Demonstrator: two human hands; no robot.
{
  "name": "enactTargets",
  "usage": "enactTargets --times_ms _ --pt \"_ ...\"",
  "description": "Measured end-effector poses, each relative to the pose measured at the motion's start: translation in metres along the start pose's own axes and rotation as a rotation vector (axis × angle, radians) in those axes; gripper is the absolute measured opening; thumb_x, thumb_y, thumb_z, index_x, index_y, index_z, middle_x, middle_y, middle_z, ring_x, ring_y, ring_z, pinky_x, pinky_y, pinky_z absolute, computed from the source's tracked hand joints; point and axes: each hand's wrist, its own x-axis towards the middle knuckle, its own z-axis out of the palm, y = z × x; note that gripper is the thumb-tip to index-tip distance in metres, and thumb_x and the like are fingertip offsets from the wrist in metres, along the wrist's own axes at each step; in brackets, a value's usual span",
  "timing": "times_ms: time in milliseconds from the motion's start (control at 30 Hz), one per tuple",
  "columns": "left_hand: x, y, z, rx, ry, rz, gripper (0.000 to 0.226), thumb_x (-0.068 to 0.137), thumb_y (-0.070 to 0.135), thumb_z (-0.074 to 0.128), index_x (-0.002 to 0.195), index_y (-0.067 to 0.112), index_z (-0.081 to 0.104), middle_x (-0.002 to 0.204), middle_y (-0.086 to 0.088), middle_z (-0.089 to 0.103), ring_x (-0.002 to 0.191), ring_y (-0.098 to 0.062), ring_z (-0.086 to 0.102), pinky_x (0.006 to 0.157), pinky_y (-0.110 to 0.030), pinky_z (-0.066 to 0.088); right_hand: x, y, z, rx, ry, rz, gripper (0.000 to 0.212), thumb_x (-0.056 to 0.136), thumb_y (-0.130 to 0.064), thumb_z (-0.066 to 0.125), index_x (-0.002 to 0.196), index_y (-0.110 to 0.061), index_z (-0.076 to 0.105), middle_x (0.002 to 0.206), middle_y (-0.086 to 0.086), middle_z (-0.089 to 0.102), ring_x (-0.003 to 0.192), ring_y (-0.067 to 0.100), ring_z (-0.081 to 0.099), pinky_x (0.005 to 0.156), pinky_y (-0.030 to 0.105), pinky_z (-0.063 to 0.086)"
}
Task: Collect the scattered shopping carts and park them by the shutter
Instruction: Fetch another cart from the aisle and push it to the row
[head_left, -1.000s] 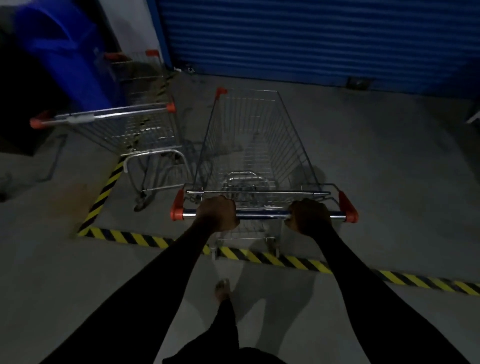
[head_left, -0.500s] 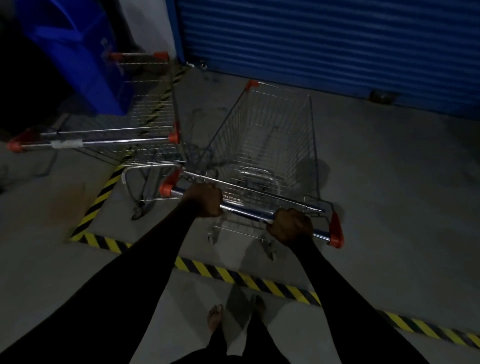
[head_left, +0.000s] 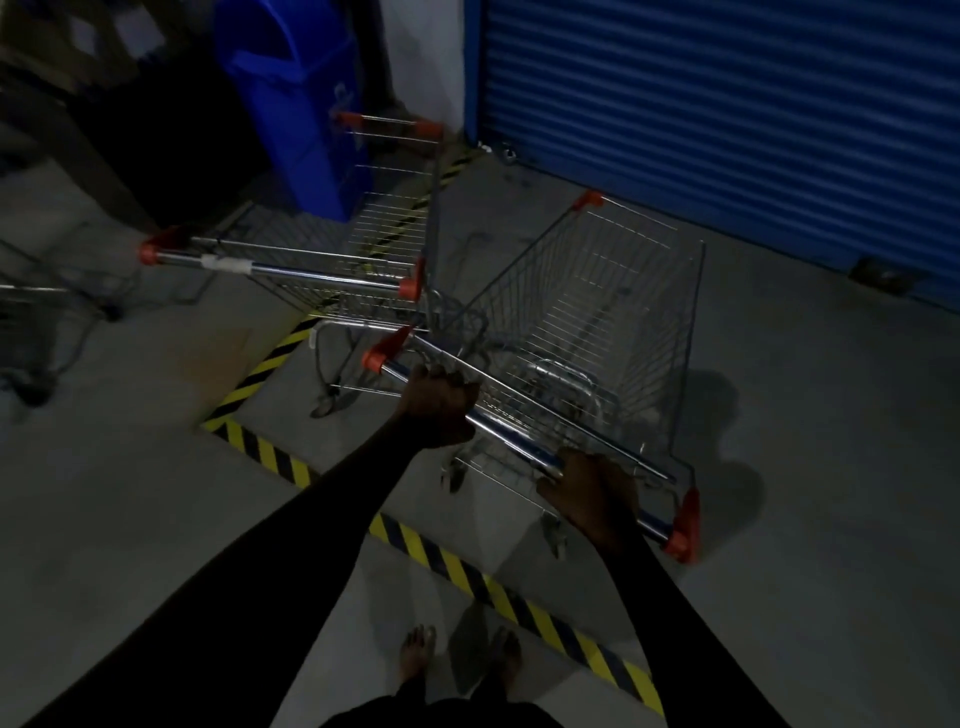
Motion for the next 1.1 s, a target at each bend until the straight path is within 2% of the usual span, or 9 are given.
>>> enactTargets --times_ms 100,267,367,467,633,767,867,967,1100 --pt "-0.015 0.008 0.005 -0.141 0.063 -0.049 0.069 0.047 0.058 0.069 0.106 0.021 0.064 0.1 -0.009 0.065 0.091 -0.035 0.06 0.086 -0.05 0.042 0.001 0.001 0.0 0.113 -0.044 -0.043 0.036 0.069 -0.051 0.068 0.095 -0.03 0.054 0.089 -0.009 0.065 0.085 0.018 0.064 0.07 0.028 0.044" --pt "-0.042 0.017 0.01 -0.368 0.106 -0.255 0.074 0.064 0.062 0.056 0.129 0.026 0.054 0.134 -0.003 0.054 0.135 -0.032 0.037 0.104 -0.054 0.033 0.018 -0.023 -0.012 0.302 -0.127 -0.164 0.058 0.068 -0.046 0.074 0.117 -0.029 0.049 0.109 -0.004 0.059 0.098 0.02 0.058 0.08 0.036 0.049" --pt "-0.063 0.016 0.01 -0.63 0.225 -0.378 0.069 0.072 0.056 0.059 0.132 0.023 0.049 0.138 -0.004 0.049 0.131 -0.027 0.041 0.097 -0.045 0.044 0.026 -0.048 -0.024 0.405 -0.125 -0.256 0.056 0.071 -0.039 0.074 0.119 -0.025 0.051 0.107 -0.004 0.057 0.095 0.019 0.057 0.077 0.037 0.05" --pt "-0.091 0.012 0.001 -0.893 0.325 -0.538 0.073 0.076 0.053 0.061 0.139 0.022 0.043 0.141 -0.004 0.046 0.127 -0.02 0.044 0.098 -0.031 0.039 0.027 -0.074 -0.025 0.43 -0.122 -0.326 0.044 0.073 -0.038 0.072 0.11 -0.027 0.052 0.102 -0.005 0.058 0.091 0.019 0.058 0.076 0.039 0.051" --pt "-0.144 0.011 -0.017 -1.133 0.478 -0.751 0.062 0.088 0.035 0.068 0.141 0.02 0.04 0.141 0.0 0.048 0.123 -0.019 0.051 0.097 -0.036 0.047 0.022 -0.119 -0.021 0.589 -0.264 -0.435 0.03 0.081 -0.024 0.07 0.107 -0.023 0.054 0.1 0.001 0.061 0.091 0.021 0.061 0.071 0.031 0.048" --pt "-0.194 0.015 -0.037 -1.351 0.621 -0.945 0.045 0.094 0.026 0.062 0.135 0.026 0.042 0.135 0.002 0.052 0.11 -0.013 0.06 0.09 -0.045 0.052 0.005 -0.163 -0.01 0.745 -0.449 -0.467 0.029 0.068 -0.049 0.064 0.095 -0.045 0.052 0.1 -0.001 0.061 0.09 0.026 0.063 0.072 0.047 0.056" --pt "-0.228 0.02 -0.047 -1.489 0.723 -1.066 0.034 0.099 0.025 0.053 0.131 0.032 0.042 0.13 0.004 0.054 0.111 -0.013 0.059 0.084 -0.041 0.053 -0.016 -0.194 0.0 0.763 -0.543 -0.57 0.017 0.086 -0.035 0.064 0.096 -0.038 0.05 0.101 0.003 0.06 0.086 0.025 0.062 0.064 0.034 0.048" --pt "-0.265 0.022 -0.05 -1.514 0.84 -1.176 0.033 0.101 0.028 0.048 0.134 0.028 0.044 0.13 0.001 0.057 0.109 -0.015 0.062 0.079 -0.034 0.054 -0.038 -0.227 0.012 0.779 -0.649 -0.618 0.014 0.094 -0.024 0.059 0.102 -0.031 0.05 0.099 0.009 0.061 0.075 0.024 0.06 0.059 0.034 0.046" --pt "-0.313 0.025 -0.056 -1.619 1.023 -1.3 0.038 0.095 0.041 0.048 0.131 0.03 0.049 0.123 0.003 0.064 0.102 -0.021 0.067 0.084 -0.046 0.056 -0.077 -0.263 0.026 0.737 -0.759 -0.689 0.018 0.096 -0.025 0.057 0.112 -0.023 0.049 0.102 0.01 0.059 0.072 0.018 0.059 0.057 0.031 0.046"
